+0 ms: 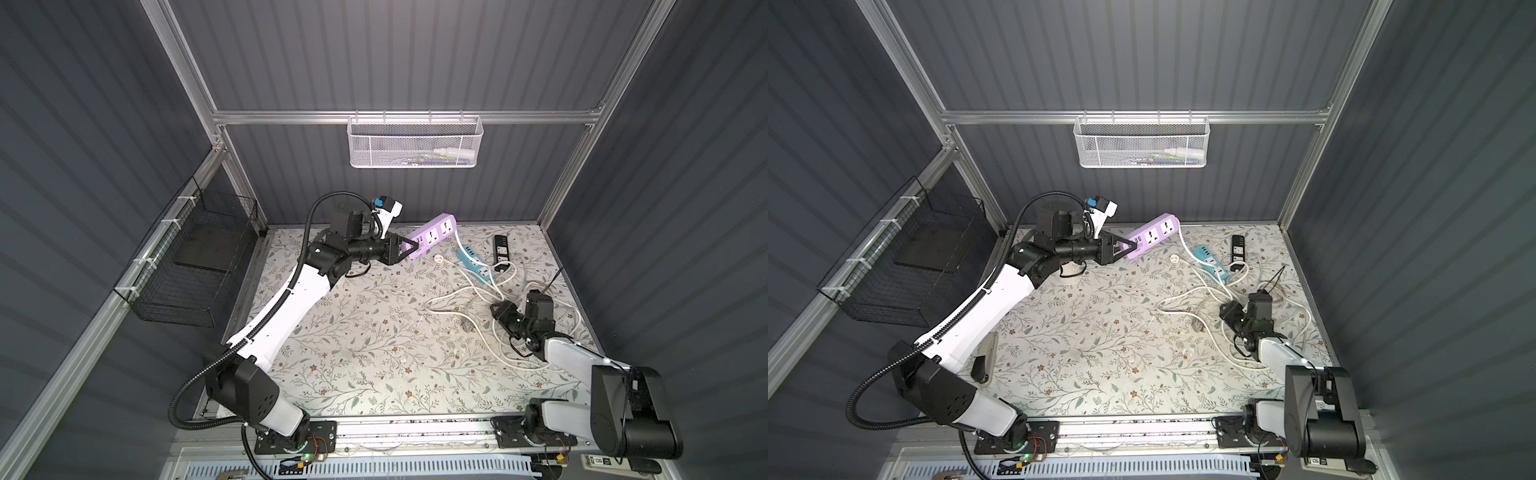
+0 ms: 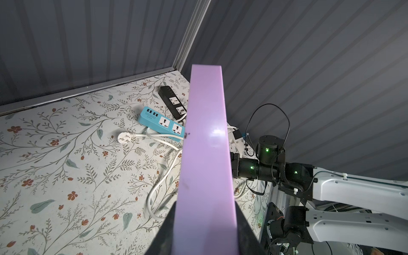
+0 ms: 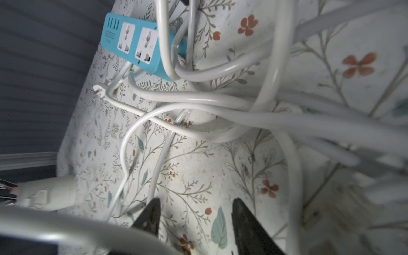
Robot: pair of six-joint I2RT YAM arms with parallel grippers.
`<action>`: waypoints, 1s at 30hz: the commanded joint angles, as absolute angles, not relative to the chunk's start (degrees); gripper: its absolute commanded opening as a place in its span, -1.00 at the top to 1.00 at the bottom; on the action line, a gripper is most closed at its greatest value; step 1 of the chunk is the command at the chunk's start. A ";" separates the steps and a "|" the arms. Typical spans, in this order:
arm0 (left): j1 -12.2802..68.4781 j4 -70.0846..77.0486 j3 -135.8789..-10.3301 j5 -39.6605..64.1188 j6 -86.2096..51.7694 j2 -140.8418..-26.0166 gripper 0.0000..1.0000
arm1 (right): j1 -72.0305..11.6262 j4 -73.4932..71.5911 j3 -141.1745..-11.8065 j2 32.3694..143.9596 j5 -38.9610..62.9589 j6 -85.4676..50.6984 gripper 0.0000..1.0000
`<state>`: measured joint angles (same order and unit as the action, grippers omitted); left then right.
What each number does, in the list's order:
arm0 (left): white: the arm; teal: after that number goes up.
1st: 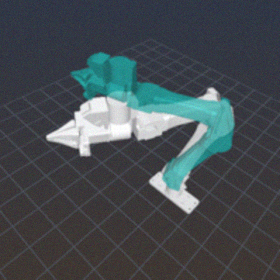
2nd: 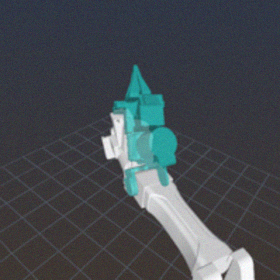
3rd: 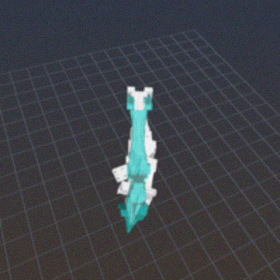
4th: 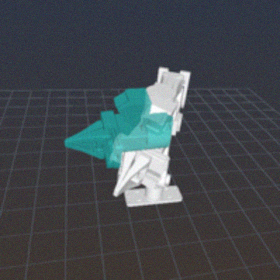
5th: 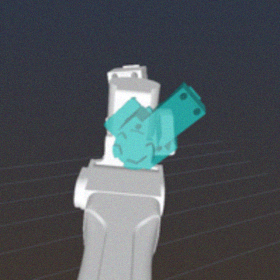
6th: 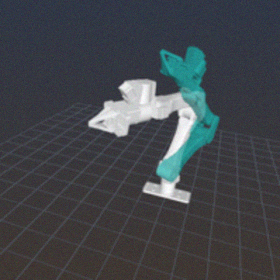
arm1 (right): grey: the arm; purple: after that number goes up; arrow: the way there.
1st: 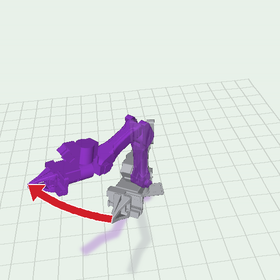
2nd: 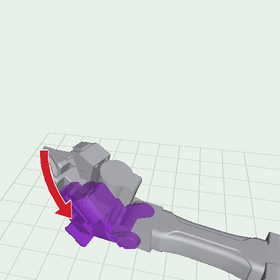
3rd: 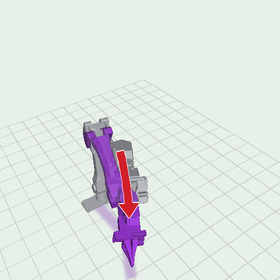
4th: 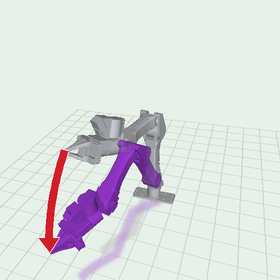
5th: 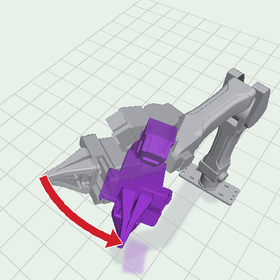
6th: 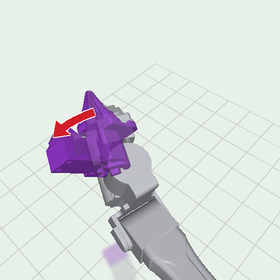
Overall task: Unwrap the cord wrapped around the power strip
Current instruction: Unwrap the power cord from the power strip, then place the power strip at the center of the board.
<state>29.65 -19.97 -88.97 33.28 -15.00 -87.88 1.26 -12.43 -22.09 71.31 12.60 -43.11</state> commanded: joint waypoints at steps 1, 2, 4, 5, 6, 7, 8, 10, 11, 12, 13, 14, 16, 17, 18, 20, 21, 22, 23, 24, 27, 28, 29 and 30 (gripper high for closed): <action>29.27 -16.28 -91.36 34.85 -16.00 -88.95 1.00 | -0.87 -7.84 -22.56 67.95 8.18 -40.39 -0.29; 29.28 -16.50 -91.53 34.81 -16.00 -89.18 1.00 | -1.63 -6.63 -22.85 66.37 7.16 -39.60 -0.33; 29.27 -17.62 -92.12 34.51 -15.61 -89.78 1.00 | -2.93 -4.77 -23.20 62.15 5.99 -37.97 -0.40; 29.27 -18.27 -92.39 34.39 -15.41 -90.11 1.00 | -3.60 -3.29 -23.53 60.01 5.22 -37.04 -0.44; 29.31 -18.92 -92.63 34.12 -15.15 -90.42 1.00 | -4.21 -1.85 -23.86 58.05 4.37 -36.24 -0.48; 29.26 -19.70 -92.93 33.75 -14.87 -90.74 1.00 | -4.93 -0.29 -24.23 55.79 3.60 -35.19 -0.54; 29.27 -20.47 -93.15 33.19 -14.57 -90.94 1.00 | -5.41 1.56 -24.79 53.54 2.93 -34.01 -0.61; 29.32 -21.73 -93.60 32.43 -14.01 -91.44 1.00 | -6.50 5.09 -25.98 49.43 1.19 -31.92 -0.76; 29.30 -22.69 -94.01 32.01 -13.62 -91.69 1.00 | -6.90 6.50 -26.63 47.14 0.58 -30.92 -0.85; 29.27 -23.27 -94.33 31.75 -13.46 -91.97 1.00 | -7.08 7.77 -27.11 45.44 0.15 -29.90 -0.94; 29.23 -23.98 -94.68 31.52 -13.15 -92.30 1.00 | -7.27 8.62 -27.70 43.57 0.00 -28.79 -0.98; 29.33 -24.77 -95.16 31.36 -12.93 -92.65 1.00 | -7.32 9.00 -28.27 42.13 0.00 -27.59 -0.98; 29.30 -25.98 -95.99 31.29 -12.46 -93.24 1.00 | -7.62 9.35 -29.43 40.26 0.44 -25.40 -0.98; 29.28 -26.45 -96.23 31.12 -12.22 -93.37 1.00 | -7.79 9.02 -30.24 39.85 1.18 -24.04 -0.98; 29.35 -26.84 -96.38 31.03 -12.05 -93.55 1.00 | -8.10 8.62 -30.97 39.70 1.67 -23.10 -0.98; 29.28 -28.48 -97.06 30.59 -11.37 -94.25 1.00 | -8.85 6.99 -32.38 40.03 3.06 -20.32 -0.98; 29.25 -29.18 -97.41 30.42 -11.13 -94.59 1.00 | -9.23 6.36 -33.23 40.58 4.00 -18.81 -0.98; 29.33 -30.15 -97.74 30.45 -10.89 -95.05 1.00 | -9.87 6.01 -34.45 41.29 5.16 -16.83 -0.98; 29.31 -31.04 -98.20 30.45 -10.64 -95.56 1.00 | -10.88 5.57 -35.82 41.98 5.29 -14.87 -0.98; 29.33 -31.82 -98.41 30.39 -10.39 -95.92 1.00 | -11.82 5.31 -37.04 42.49 5.30 -13.15 -0.98; 29.31 -33.42 -98.68 30.17 -9.93 -96.51 1.00 | -15.66 4.20 -40.90 44.39 6.19 -6.65 -0.98; 29.31 -33.85 -98.79 30.11 -9.60 -96.58 1.00 | -17.21 4.26 -42.51 45.21 6.46 -3.35 -0.98; 29.27 -34.43 -98.94 29.98 -9.33 -96.67 1.00 | -18.58 4.47 -44.09 46.11 7.03 -0.58 -0.98; 29.32 -34.87 -99.13 29.97 -9.04 -96.83 1.00 | -19.74 4.76 -45.47 46.87 7.16 1.42 -0.98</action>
